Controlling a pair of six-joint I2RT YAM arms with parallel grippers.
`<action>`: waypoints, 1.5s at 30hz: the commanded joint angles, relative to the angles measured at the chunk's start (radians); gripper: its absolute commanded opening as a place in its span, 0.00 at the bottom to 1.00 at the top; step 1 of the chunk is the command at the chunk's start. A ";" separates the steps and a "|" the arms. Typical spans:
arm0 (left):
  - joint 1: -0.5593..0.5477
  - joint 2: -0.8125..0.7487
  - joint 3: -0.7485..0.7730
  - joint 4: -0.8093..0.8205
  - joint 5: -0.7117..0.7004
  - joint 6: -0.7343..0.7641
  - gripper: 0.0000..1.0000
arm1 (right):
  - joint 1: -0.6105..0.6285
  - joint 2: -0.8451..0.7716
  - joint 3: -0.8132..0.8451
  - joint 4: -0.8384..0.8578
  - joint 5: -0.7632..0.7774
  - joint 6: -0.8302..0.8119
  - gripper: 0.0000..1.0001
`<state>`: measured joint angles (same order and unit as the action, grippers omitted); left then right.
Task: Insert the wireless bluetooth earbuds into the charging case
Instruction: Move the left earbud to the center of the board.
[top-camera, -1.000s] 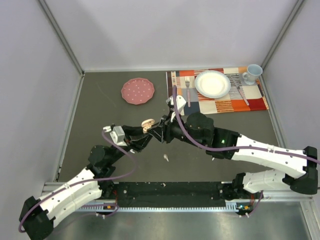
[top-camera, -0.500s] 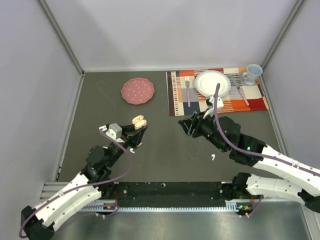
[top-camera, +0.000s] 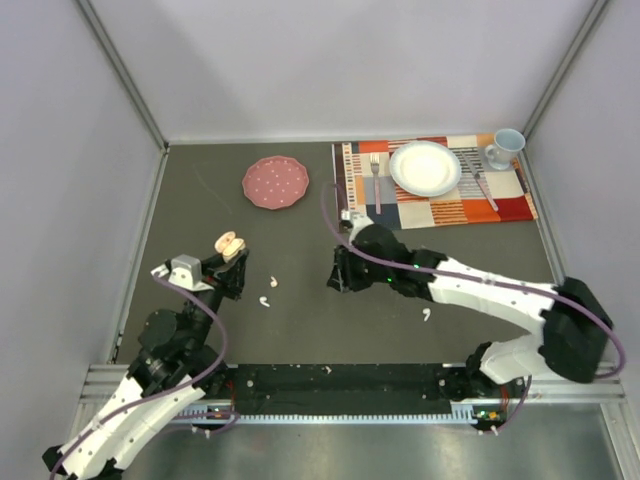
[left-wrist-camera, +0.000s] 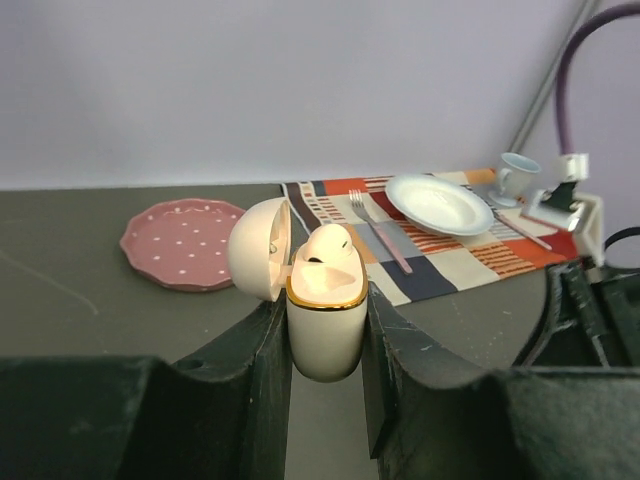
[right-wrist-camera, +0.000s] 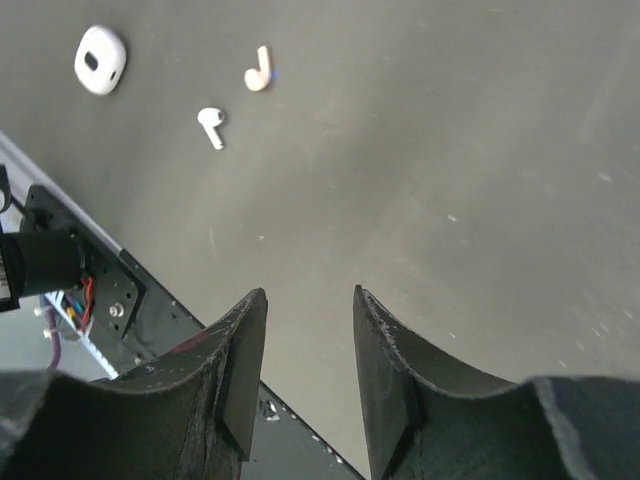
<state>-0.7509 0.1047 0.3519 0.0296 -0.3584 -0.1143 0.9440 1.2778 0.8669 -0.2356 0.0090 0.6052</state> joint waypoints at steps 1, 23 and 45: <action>-0.002 -0.060 0.096 -0.157 -0.109 -0.012 0.00 | -0.019 0.164 0.197 0.067 -0.198 -0.075 0.40; -0.002 -0.203 0.085 -0.260 -0.125 -0.016 0.00 | 0.087 0.848 0.684 0.048 -0.069 0.013 0.40; -0.004 -0.214 0.071 -0.260 -0.126 -0.030 0.00 | 0.125 0.884 0.656 0.025 0.013 -0.073 0.34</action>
<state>-0.7509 0.0067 0.4252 -0.2619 -0.4702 -0.1326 1.0458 2.1864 1.5684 -0.1970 0.0246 0.5610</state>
